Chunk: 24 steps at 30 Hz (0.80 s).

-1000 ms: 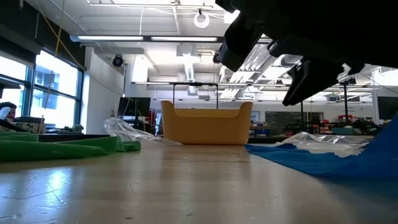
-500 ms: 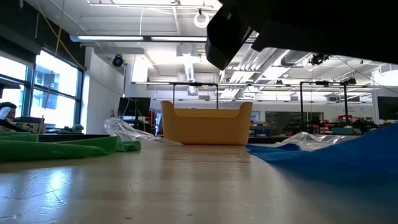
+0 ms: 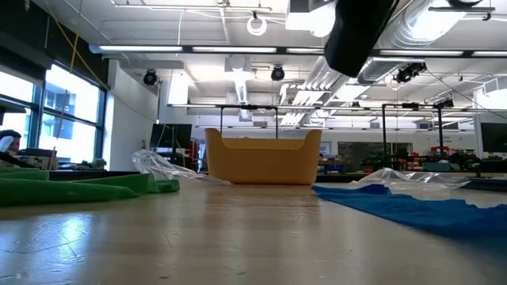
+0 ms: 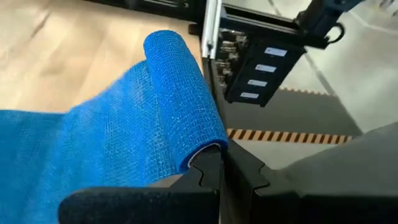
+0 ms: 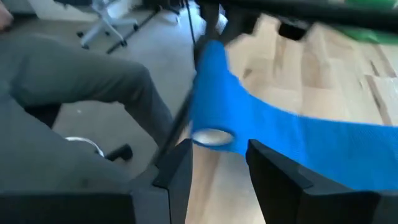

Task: Roll bandage
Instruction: Roll the blue bandage

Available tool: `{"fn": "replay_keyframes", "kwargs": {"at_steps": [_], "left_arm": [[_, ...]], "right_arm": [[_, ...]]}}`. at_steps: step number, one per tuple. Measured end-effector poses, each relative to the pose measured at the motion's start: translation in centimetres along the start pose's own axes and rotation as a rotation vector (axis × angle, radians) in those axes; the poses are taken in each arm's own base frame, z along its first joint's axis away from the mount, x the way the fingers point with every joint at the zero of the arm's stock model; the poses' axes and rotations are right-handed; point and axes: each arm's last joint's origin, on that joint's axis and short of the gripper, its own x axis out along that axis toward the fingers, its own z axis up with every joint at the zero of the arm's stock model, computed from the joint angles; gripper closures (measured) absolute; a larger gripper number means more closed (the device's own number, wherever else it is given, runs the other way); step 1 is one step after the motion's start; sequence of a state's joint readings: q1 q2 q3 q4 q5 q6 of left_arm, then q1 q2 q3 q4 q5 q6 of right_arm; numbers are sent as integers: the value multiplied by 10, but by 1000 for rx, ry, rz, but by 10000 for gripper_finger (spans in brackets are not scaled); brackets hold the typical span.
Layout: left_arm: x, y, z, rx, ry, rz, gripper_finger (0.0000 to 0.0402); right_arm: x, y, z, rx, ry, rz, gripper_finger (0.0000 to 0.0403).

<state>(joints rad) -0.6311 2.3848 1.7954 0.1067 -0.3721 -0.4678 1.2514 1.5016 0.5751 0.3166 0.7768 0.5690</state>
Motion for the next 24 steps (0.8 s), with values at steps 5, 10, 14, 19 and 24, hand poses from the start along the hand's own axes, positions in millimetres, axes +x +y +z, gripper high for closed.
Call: {"fn": "replay_keyframes", "kwargs": {"at_steps": [5, 10, 14, 19, 24], "left_arm": [[8, 18, 8, 0, 24, -14, 401], [16, 40, 18, -11, 39, -45, 401], [20, 53, 11, -103, -28, -125, 401], [6, 42, -11, -251, -267, -258, 401], [-8, 31, -22, -296, -383, -312, 401]], "right_arm": [[-11, 12, 3, -46, -43, -43, 259], [-13, 17, 7, -85, 0, -69, 259], [-13, 18, 9, -84, 5, -72, 259], [-13, 19, 8, -49, 20, -50, 259], [-5, 18, 5, -77, 13, -74, 259]]}}
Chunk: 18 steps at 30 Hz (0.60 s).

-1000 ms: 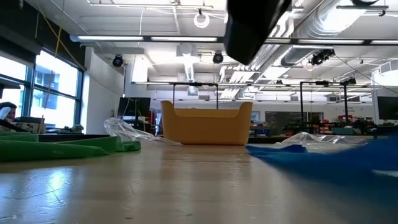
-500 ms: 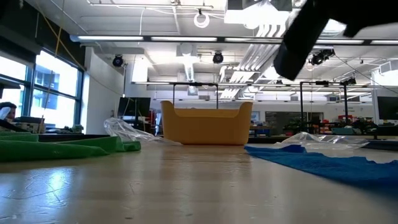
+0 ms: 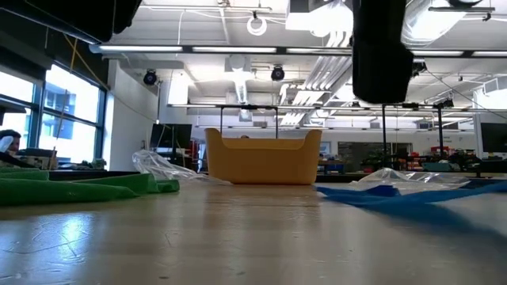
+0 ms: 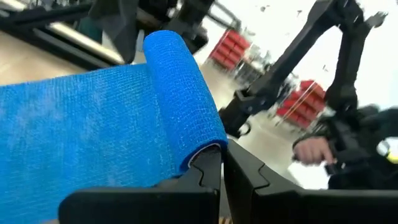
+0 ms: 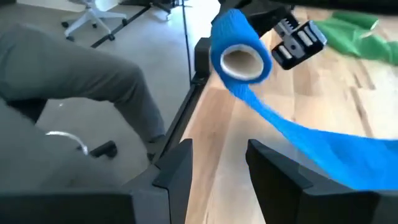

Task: Roll bandage
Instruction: Roll the blue bandage

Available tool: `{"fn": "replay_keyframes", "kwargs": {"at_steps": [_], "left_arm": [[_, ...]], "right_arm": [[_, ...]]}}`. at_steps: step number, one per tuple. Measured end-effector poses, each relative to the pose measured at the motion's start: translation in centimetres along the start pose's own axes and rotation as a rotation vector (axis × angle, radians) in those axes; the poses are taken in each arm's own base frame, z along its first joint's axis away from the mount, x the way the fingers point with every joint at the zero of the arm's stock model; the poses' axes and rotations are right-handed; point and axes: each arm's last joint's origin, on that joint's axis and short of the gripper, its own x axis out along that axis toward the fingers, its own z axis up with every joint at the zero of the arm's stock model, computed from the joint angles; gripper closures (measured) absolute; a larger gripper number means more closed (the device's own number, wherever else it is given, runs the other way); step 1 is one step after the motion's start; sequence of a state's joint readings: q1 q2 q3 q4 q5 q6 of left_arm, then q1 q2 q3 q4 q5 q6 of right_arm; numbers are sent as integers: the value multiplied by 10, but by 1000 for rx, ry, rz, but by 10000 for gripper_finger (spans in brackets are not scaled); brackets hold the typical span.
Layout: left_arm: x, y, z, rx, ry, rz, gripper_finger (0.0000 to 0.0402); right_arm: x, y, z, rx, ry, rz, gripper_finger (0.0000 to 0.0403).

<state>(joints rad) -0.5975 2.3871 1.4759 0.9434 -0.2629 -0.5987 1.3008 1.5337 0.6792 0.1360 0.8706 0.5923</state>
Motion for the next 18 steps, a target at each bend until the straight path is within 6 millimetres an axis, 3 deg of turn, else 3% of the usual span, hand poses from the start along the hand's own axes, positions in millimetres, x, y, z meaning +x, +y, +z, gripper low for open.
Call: {"fn": "replay_keyframes", "kwargs": {"at_steps": [6, 11, 18], "left_arm": [[-3, -3, 0, -8, -24, -14, 401], [-2, -3, 0, 4, -21, -26, 401], [-2, -3, 1, 7, -20, -29, 401]], "right_arm": [[12, 9, 19, -81, -63, -80, 259], [9, 18, 34, -162, -93, -144, 259], [9, 20, 38, -177, -60, -134, 259]]}}
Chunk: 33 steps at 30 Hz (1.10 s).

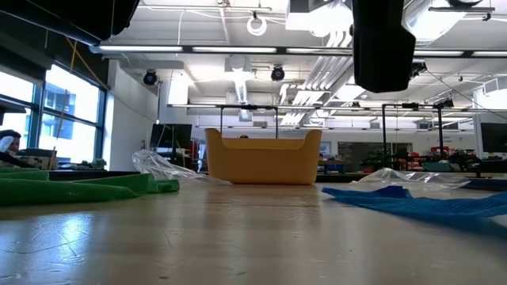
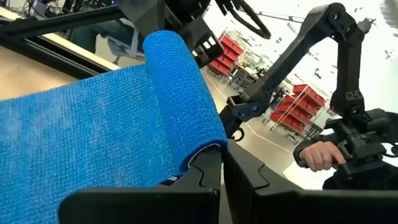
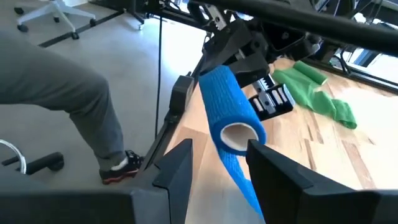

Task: Roll bandage
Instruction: Roll the blue bandage

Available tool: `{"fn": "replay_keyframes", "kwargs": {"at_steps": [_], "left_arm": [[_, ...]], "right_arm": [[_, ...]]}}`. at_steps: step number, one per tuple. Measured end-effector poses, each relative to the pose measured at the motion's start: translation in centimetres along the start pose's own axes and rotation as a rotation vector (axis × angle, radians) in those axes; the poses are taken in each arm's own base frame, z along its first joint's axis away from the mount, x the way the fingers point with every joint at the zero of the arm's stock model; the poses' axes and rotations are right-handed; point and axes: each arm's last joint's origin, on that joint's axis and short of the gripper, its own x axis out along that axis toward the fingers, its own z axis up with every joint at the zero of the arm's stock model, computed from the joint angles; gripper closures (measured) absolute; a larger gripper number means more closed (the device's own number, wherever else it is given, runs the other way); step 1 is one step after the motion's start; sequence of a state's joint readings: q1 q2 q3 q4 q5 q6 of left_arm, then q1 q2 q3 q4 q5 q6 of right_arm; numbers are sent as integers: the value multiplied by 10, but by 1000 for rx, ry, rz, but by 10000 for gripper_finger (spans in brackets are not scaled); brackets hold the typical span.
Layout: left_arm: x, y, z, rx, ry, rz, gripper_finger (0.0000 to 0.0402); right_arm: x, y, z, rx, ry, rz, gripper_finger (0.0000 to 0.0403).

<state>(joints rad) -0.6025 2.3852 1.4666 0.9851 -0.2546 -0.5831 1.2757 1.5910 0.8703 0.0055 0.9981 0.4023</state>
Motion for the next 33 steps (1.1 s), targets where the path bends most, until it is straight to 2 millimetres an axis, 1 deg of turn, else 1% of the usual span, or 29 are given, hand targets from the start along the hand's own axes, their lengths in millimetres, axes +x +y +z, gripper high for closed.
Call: {"fn": "replay_keyframes", "kwargs": {"at_steps": [4, 9, 15, 33], "left_arm": [[0, 0, 0, 0, 0, 2, 401], [0, 0, 0, 1, -2, 5, 401], [-1, -2, -2, 9, 1, 2, 401], [0, 1, 0, 34, -13, 16, 401]], "right_arm": [[2, -1, 0, -14, 1, -6, 259], [9, -5, 1, -28, 7, -21, 259], [15, 0, 1, -27, -3, 17, 259], [15, 1, 1, 20, -1, 23, 259]]}}
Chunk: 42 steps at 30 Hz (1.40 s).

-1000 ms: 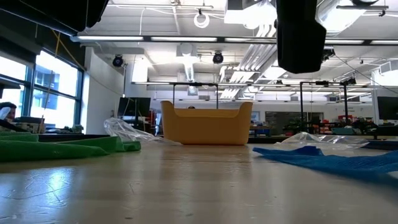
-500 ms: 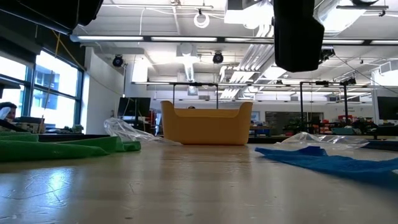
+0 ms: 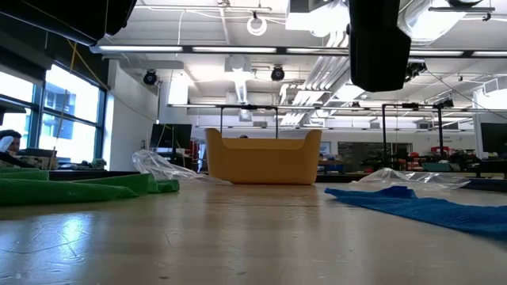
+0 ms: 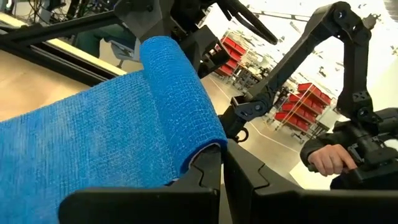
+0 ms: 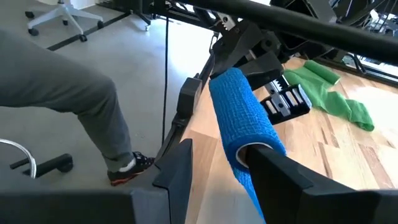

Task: Roll bandage
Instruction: Roll the blue bandage

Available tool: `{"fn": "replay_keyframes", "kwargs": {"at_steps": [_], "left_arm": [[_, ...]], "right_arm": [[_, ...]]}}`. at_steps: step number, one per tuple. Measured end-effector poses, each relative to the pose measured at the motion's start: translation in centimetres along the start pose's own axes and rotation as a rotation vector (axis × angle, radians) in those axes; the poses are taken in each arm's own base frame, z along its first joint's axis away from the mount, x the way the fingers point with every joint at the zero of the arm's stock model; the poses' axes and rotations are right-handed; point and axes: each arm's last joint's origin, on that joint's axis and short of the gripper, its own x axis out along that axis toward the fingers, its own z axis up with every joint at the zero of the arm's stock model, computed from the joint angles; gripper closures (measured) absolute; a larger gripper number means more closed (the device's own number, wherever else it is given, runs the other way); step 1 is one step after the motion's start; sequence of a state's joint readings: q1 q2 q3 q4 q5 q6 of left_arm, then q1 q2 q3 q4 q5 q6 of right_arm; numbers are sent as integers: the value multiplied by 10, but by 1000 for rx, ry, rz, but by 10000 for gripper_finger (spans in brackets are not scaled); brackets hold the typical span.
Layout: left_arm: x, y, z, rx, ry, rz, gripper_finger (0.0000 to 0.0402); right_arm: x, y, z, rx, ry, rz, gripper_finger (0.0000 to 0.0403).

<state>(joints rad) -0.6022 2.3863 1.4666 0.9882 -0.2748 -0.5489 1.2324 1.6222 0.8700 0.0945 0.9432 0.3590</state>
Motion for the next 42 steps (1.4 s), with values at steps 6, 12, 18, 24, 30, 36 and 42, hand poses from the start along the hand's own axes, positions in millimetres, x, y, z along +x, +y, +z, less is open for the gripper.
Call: {"fn": "replay_keyframes", "kwargs": {"at_steps": [6, 12, 18, 24, 30, 36, 42], "left_arm": [[0, -1, 0, 38, 2, -9, 401], [0, -2, -1, 45, 5, -14, 401], [0, 2, 1, 49, 3, -3, 365], [-4, 28, 1, -76, 70, -40, 295], [-7, 42, -3, -55, 142, -31, 267], [-7, 35, 7, 98, 144, 125, 299], [3, -15, 27, 555, 131, 274, 337]], "right_arm": [[9, -7, 2, 12, 10, -26, 284], [13, -10, 2, 17, 24, -17, 371], [12, -10, 1, 66, 28, -22, 391], [0, -17, -4, 130, 82, -65, 399], [-12, -32, -18, 140, 163, -188, 402], [-35, -37, -26, 200, 164, -235, 402], [-58, -37, -15, 252, 120, -163, 402]]}}
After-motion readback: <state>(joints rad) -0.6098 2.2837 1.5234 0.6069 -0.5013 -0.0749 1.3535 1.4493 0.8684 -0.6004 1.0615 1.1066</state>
